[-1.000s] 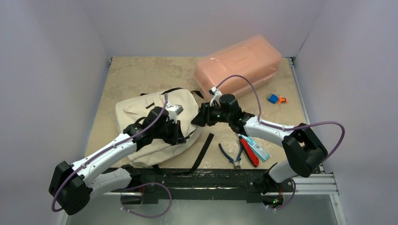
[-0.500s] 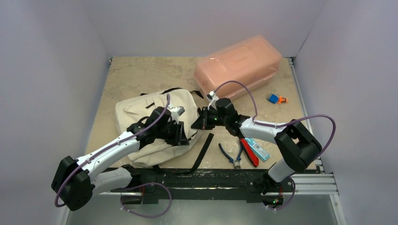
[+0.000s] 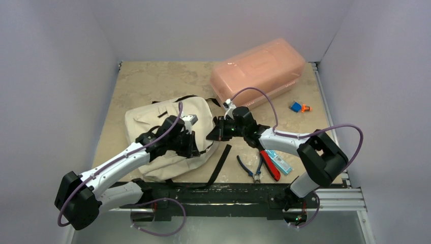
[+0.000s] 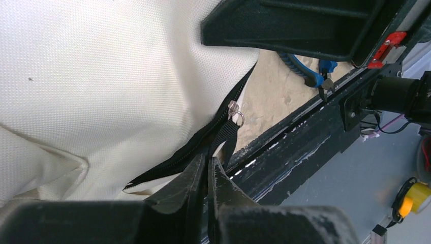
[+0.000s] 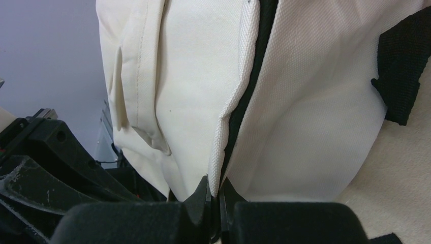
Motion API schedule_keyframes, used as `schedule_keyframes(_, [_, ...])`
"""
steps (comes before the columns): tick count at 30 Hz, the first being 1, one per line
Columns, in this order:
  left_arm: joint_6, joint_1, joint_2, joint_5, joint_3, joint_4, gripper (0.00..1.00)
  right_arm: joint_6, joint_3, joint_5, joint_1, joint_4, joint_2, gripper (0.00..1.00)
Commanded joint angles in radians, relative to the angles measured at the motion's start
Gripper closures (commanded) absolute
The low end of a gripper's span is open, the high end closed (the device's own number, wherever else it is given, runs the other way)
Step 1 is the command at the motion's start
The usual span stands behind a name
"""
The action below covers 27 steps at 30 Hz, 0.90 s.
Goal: Pack the student bag
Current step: Zip the student bag at the center of the board.
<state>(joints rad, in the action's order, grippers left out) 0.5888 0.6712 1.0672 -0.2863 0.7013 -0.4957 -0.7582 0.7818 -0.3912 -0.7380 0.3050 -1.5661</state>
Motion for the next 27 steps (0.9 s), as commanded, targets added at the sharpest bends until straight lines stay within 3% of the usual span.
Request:
schedule_keyframes(1, [-0.023, 0.007, -0.022, 0.046, 0.047, -0.015, 1.0, 0.02, 0.05, -0.012, -0.021, 0.004, -0.005, 1.0])
schedule_keyframes(5, [0.007, 0.007, -0.009, 0.107, 0.054, -0.051, 1.0, 0.021, 0.06, 0.008, -0.024, -0.012, -0.011, 1.0])
schedule_keyframes(10, [0.112, 0.007, -0.006, 0.276, 0.036, -0.253, 1.0, -0.018, -0.015, 0.094, -0.019, 0.049, 0.057, 1.0])
schedule_keyframes(17, [0.283, 0.009, -0.165, 0.242, -0.175, -0.34, 1.0, -0.03, -0.072, 0.172, 0.013, 0.104, 0.121, 1.0])
schedule_keyframes(25, [0.337, 0.009, -0.27, 0.346, -0.077, -0.436, 1.0, 0.119, 0.019, 0.048, 0.017, 0.048, 0.054, 1.0])
schedule_keyframes(26, [0.324, 0.007, -0.269, 0.344, -0.054, -0.43, 0.9, 0.143, 0.022, 0.017, 0.014, 0.039, 0.048, 1.0])
schedule_keyframes(27, [0.313, 0.007, -0.266, 0.343, -0.025, -0.433, 0.71, 0.19, 0.027, 0.012, 0.008, 0.013, 0.046, 1.0])
